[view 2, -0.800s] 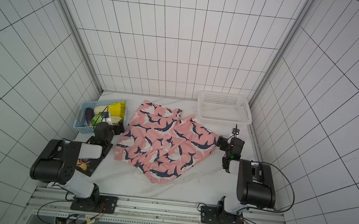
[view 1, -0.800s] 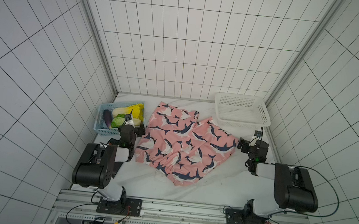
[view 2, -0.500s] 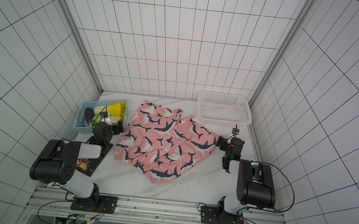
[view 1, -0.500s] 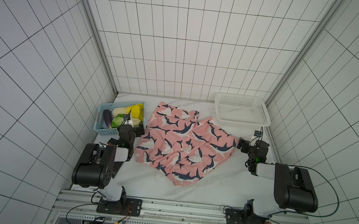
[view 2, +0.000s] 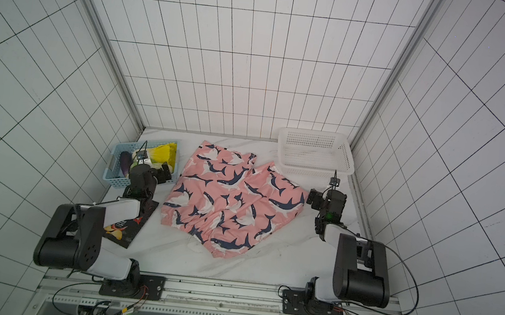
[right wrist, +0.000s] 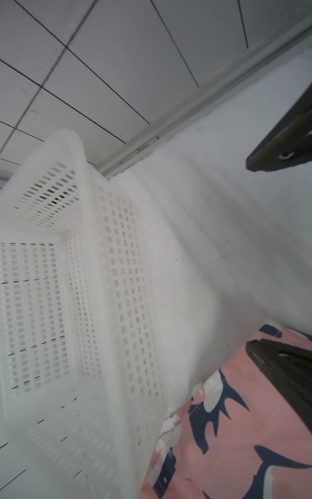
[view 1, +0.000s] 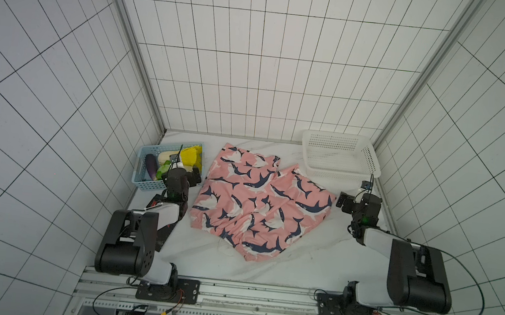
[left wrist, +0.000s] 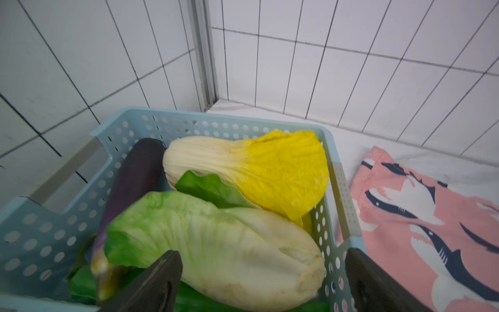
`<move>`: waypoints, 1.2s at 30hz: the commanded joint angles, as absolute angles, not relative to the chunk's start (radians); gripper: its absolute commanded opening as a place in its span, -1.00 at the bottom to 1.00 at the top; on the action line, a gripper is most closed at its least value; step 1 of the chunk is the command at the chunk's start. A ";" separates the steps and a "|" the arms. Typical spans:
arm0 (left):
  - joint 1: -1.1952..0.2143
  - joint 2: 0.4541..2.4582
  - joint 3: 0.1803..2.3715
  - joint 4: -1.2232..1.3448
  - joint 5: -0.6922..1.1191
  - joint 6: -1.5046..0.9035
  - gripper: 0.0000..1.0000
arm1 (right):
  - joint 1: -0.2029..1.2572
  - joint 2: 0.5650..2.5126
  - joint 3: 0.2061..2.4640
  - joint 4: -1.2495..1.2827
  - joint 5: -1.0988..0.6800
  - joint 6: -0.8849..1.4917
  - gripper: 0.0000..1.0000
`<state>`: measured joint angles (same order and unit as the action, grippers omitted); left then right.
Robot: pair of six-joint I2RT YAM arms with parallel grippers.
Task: Roll up the shorts
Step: Fold the shorts at the center of the board.
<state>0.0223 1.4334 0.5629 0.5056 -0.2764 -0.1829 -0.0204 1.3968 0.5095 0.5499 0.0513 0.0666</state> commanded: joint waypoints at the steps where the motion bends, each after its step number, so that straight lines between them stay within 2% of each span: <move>1: 0.058 1.336 0.623 0.325 -0.418 -0.442 0.97 | -0.035 1.316 0.618 0.381 0.115 0.201 0.98; 4: 0.109 1.263 0.687 0.118 -0.409 -0.747 0.97 | -0.053 1.285 0.712 0.217 0.089 0.380 0.98; 6: 0.149 1.213 0.692 0.056 -0.310 -0.879 0.97 | -0.083 1.278 0.788 0.017 0.075 0.602 0.98; 7: 0.158 1.191 0.674 0.085 -0.229 -0.885 0.97 | -0.106 1.281 0.808 -0.002 -0.001 0.629 0.98; 8: 0.154 1.168 0.656 0.127 -0.141 -0.863 0.86 | -0.125 1.289 0.823 -0.010 -0.093 0.642 0.98; 9: 0.132 1.150 0.659 0.119 -0.094 -0.858 0.63 | -0.133 1.293 0.839 -0.029 -0.151 0.662 0.95; 10: 0.092 1.133 0.688 0.038 -0.084 -0.849 0.54 | -0.135 1.295 0.851 -0.047 -0.198 0.673 0.76; 11: 0.041 1.121 0.725 -0.059 -0.087 -0.824 0.51 | -0.133 1.293 0.863 -0.069 -0.231 0.680 0.67; 13: -0.096 1.112 0.777 -0.200 -0.144 -0.738 0.44 | -0.115 1.279 0.880 -0.114 -0.252 0.689 0.67; 16: -0.246 1.088 0.787 -0.304 -0.164 -0.699 0.44 | -0.090 1.262 0.915 -0.215 -0.252 0.663 0.67; 20: -0.362 1.043 0.766 -0.395 -0.059 -0.678 0.47 | -0.072 1.262 0.935 -0.347 -0.286 0.655 0.69; 25: -0.540 1.001 0.741 -0.556 0.082 -0.633 0.39 | -0.039 1.235 0.852 -0.394 -0.296 0.635 0.62; 28: -0.618 0.929 0.643 -0.537 0.212 -0.652 0.35 | -0.022 1.235 0.806 -0.393 -0.288 0.619 0.62; 31: -0.715 0.881 0.577 -0.529 0.175 -0.659 0.36 | -0.015 1.266 0.786 -0.390 -0.289 0.611 0.62; 34: -0.808 0.924 0.568 -0.505 0.138 -0.669 0.44 | -0.008 1.302 0.775 -0.368 -0.292 0.608 0.59; 36: -0.818 0.995 0.572 -0.505 0.192 -0.655 0.46 | -0.003 1.321 0.776 -0.360 -0.296 0.608 0.59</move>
